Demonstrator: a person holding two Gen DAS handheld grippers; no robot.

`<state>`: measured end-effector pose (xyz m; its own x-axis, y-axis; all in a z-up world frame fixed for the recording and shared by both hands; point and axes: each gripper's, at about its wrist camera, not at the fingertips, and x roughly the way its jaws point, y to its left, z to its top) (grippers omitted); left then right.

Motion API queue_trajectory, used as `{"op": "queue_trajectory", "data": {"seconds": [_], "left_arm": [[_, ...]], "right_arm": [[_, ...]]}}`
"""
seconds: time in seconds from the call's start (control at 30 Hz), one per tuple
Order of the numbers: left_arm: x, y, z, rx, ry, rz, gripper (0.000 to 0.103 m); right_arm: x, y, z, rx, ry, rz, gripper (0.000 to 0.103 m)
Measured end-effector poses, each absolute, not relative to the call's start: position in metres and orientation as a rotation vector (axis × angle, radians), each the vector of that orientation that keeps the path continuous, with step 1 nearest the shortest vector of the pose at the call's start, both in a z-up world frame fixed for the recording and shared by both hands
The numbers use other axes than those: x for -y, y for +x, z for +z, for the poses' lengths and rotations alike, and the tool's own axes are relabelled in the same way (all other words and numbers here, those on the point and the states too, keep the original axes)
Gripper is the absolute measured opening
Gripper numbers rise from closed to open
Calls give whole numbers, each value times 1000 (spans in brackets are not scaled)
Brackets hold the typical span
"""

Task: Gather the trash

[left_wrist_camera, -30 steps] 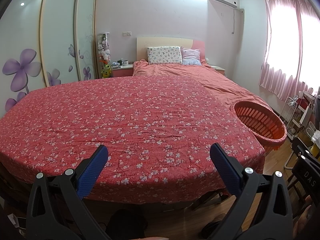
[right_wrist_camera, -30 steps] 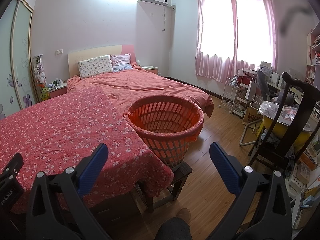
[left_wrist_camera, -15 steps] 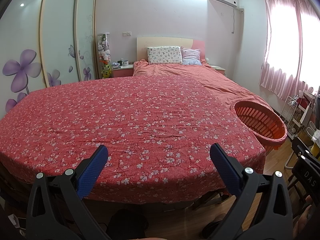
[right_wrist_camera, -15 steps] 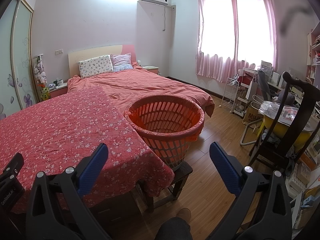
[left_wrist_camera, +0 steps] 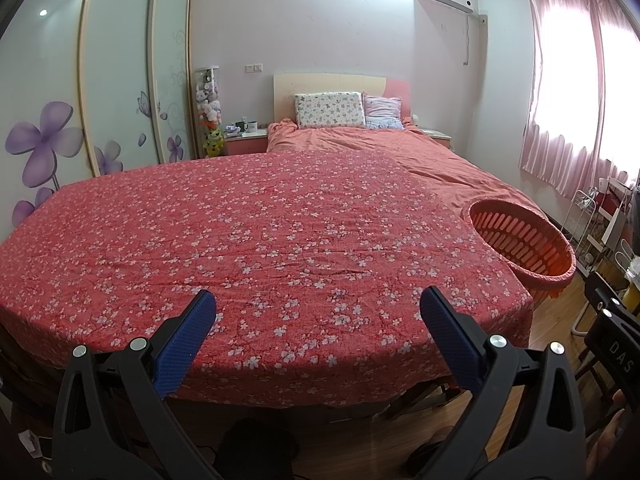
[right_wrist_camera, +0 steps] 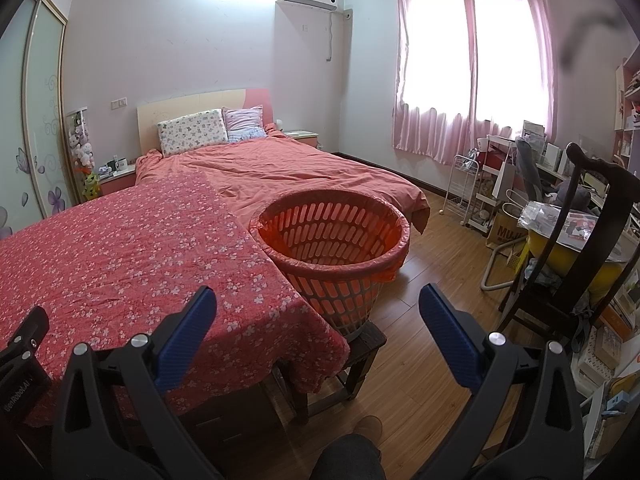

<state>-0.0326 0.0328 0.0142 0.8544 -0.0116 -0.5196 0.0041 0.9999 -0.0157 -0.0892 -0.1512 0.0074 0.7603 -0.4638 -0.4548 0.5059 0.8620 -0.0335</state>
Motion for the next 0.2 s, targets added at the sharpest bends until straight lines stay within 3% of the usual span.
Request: {"op": "queue_trajectory", "data": {"seconds": [0.2], "left_arm": [[-32, -31, 17, -543, -10, -5, 100]], "right_arm": [[151, -89, 8, -471, 93, -529, 99]]}}
